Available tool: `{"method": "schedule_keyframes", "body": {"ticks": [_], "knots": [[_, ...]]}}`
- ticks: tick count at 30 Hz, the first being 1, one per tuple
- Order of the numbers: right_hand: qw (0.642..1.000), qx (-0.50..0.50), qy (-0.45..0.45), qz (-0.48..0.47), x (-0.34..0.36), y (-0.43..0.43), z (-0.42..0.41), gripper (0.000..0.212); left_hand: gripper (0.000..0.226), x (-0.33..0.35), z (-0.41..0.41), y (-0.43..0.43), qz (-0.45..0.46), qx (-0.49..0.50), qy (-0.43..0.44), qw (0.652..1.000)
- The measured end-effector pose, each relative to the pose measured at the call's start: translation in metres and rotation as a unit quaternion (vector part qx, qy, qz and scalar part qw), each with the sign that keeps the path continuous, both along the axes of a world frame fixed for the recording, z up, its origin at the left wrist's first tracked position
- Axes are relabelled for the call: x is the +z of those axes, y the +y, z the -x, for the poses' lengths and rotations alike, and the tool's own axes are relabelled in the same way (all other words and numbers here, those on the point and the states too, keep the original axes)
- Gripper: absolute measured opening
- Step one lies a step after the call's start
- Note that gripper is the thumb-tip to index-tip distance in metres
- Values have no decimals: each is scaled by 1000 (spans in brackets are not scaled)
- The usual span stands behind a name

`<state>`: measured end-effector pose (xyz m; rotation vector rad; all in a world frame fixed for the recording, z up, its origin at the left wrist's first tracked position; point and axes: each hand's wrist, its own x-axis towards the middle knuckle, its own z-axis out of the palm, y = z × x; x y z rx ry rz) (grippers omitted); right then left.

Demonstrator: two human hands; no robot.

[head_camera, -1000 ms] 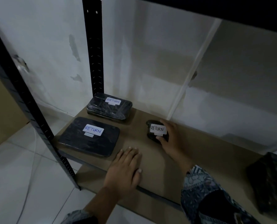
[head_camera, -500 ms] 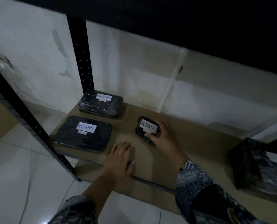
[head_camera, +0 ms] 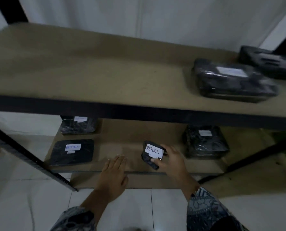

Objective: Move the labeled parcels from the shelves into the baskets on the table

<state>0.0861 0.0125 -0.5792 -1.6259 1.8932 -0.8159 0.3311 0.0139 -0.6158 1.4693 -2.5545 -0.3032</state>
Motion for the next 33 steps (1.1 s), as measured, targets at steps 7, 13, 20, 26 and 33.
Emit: {"method": "schedule_keyframes", "body": {"ticks": [7,13,20,26,33], "knots": [[996,-68,47,37,65,72,64,63,56,79,60,15,16,-86,22,996],[990,-104,60,73,98,121,134,67,58,111,140,41,43,-120,53,990],[982,-150,56,103,133,189,251,63,60,147,282,90,61,-178,48,981],[974,-180,69,116,151,241,363,64,60,159,411,128,52,-202,52,977],[957,-250,94,110,165,276,472,67,61,182,532,145,82,-256,94,959]]}}
